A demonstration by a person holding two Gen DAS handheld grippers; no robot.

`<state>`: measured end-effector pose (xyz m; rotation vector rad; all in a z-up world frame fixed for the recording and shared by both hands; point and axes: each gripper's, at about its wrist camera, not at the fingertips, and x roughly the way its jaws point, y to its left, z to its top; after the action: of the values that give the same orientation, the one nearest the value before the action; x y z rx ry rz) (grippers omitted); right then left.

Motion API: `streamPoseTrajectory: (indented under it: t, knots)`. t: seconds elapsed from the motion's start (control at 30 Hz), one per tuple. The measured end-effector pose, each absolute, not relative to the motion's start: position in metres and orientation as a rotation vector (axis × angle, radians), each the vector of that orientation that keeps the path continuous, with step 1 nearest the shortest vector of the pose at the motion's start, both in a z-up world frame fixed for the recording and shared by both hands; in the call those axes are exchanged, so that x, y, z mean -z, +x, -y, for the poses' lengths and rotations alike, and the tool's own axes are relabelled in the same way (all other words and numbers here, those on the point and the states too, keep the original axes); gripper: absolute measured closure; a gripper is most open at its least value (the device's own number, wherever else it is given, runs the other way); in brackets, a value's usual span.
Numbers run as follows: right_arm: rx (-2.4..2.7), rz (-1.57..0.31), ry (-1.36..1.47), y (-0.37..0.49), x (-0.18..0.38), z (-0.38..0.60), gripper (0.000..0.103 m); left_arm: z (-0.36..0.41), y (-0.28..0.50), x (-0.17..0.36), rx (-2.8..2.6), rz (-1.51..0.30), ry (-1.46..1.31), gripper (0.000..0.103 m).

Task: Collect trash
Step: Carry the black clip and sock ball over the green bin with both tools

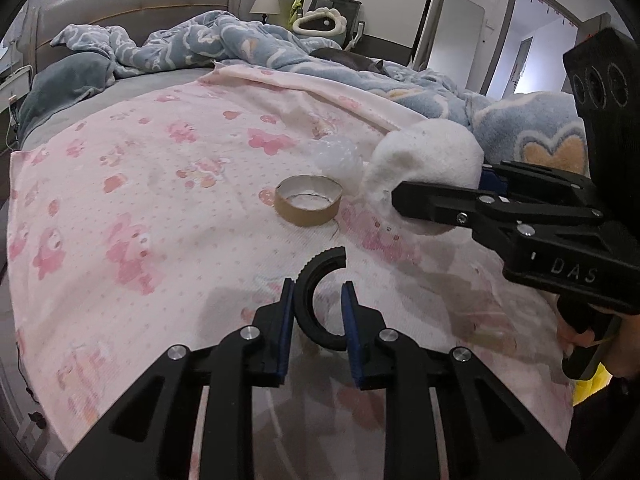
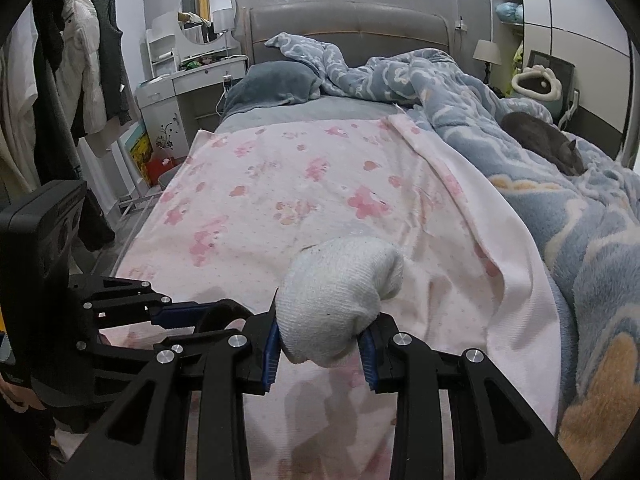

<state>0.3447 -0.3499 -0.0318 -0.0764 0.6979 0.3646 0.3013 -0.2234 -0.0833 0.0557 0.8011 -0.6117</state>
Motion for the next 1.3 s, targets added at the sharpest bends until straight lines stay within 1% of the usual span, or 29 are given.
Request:
streamPoseTrajectory:
  t: [0.77, 1.3]
  knots:
    - [-0.410, -0.685, -0.083, 0.296, 0.021, 0.277, 0.070, 0.150, 0.245, 0.078, 0.544, -0.831, 0.040, 0.078]
    - [-0.469, -0.686, -0.082, 0.254, 0.025, 0.207, 0.070, 0.074, 0.194, 0.072, 0.458, -0.829, 0.013, 0.078]
